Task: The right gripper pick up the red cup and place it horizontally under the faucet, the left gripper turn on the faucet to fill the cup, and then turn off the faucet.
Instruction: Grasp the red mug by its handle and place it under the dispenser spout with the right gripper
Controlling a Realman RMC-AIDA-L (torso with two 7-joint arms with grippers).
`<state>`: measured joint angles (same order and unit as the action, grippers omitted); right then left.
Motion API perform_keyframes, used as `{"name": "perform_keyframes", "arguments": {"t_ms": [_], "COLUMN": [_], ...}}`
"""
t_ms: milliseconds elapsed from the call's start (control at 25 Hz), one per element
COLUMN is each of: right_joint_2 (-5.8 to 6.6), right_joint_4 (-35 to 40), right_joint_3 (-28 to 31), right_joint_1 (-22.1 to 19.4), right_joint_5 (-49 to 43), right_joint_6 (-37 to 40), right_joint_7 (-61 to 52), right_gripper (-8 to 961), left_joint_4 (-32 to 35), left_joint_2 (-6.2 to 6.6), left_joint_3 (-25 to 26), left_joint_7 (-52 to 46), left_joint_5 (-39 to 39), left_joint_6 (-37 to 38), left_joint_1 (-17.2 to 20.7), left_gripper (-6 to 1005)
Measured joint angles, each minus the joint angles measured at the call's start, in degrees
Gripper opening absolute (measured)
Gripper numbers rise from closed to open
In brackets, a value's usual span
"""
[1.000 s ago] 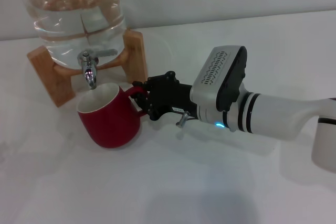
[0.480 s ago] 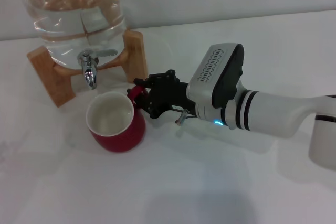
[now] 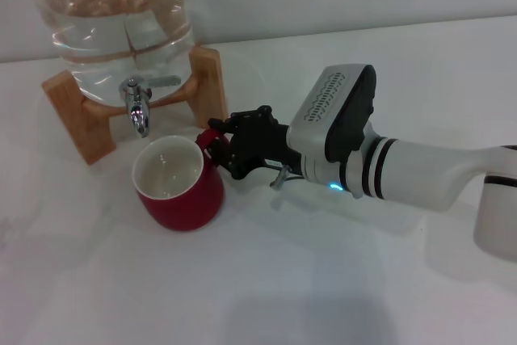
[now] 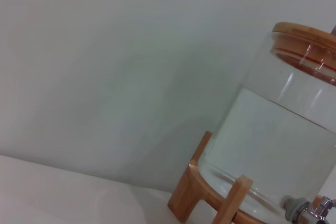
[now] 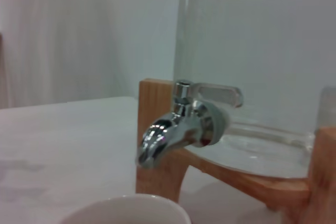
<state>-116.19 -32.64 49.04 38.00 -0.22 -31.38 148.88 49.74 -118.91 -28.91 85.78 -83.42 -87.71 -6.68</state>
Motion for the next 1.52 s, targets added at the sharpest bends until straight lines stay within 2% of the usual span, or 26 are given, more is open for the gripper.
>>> {"name": "perform_keyframes", "arguments": {"t_ms": [1520], "right_joint_2": [0.00], "right_joint_4": [-2.25], "right_joint_3": [-2.06], "right_joint_1": [2.56], "right_joint_5": [6.73], "right_joint_6": [9.83], "right_joint_7": [0.00], "right_gripper": [239], "left_joint_4": [-0.08], "left_joint_2": [0.00], "left_joint_3": [0.00], "left_joint_7": [0.00], "left_joint_5": [0.04], "left_joint_6": [0.06], "left_joint_1": [0.00], "left_gripper": [881]}}
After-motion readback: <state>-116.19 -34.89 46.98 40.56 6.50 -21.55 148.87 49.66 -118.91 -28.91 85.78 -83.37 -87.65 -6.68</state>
